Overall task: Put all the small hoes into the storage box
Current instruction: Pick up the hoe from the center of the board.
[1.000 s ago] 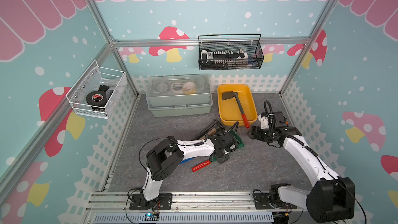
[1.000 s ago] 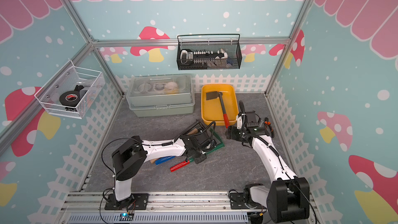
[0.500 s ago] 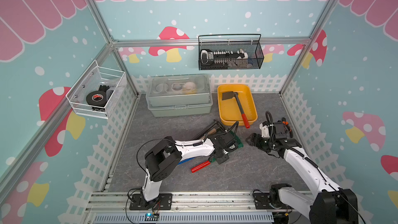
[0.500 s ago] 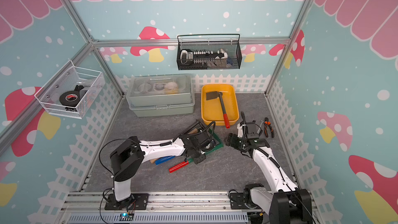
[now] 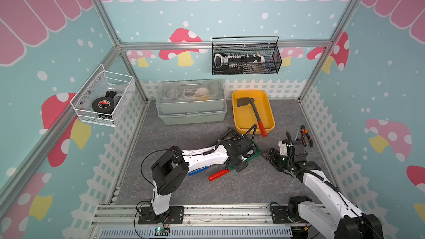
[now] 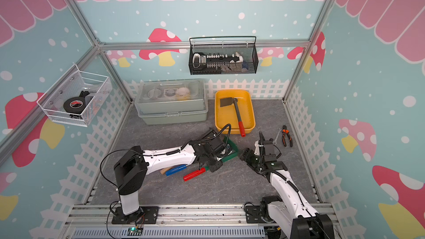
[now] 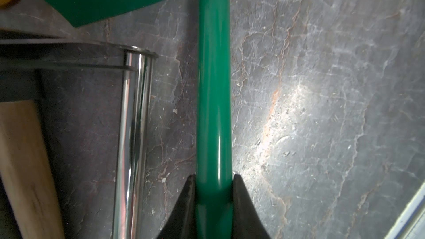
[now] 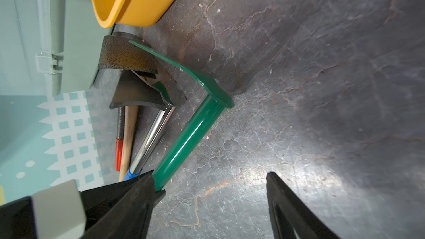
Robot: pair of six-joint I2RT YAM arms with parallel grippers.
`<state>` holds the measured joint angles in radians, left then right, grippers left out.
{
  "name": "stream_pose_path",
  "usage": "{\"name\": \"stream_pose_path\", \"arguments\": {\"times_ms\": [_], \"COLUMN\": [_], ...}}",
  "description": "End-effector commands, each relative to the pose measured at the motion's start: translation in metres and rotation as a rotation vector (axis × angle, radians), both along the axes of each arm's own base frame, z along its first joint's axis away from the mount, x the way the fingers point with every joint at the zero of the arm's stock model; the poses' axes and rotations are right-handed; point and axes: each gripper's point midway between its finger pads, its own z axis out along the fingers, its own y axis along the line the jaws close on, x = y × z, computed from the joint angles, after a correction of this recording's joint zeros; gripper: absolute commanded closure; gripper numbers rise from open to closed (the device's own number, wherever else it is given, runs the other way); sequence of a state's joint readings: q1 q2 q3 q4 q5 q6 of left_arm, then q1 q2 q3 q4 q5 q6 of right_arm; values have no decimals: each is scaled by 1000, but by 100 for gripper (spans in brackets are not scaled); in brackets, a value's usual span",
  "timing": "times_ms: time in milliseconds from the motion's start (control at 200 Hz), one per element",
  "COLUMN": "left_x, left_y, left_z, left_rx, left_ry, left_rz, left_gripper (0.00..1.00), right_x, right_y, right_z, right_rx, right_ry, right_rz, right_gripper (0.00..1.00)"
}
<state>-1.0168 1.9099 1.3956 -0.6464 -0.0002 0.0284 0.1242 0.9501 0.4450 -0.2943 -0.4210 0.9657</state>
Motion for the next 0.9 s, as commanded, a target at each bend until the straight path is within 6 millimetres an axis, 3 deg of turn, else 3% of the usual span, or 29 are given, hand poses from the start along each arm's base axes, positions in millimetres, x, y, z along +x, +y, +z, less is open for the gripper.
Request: {"name": "stream_pose_path", "arguments": {"times_ms": [0,245,896], "left_x": [9,10,8], "left_y": [-24,-37,-61], "left_z": [40,44,49], "left_rx": [-125,-171,-249], "left_ry": [-45,-19,5], "left_rz": [11,46,58], "left_gripper": [100,100,100], "right_x": [6,13,32], "right_y": [8,18,57], "right_z": [6,9,-14], "right_rx": [93,151,245], "right_ry": [-16,-32,4], "right_rz": [-63,-117,-149], "right_gripper": [24,25,29]}}
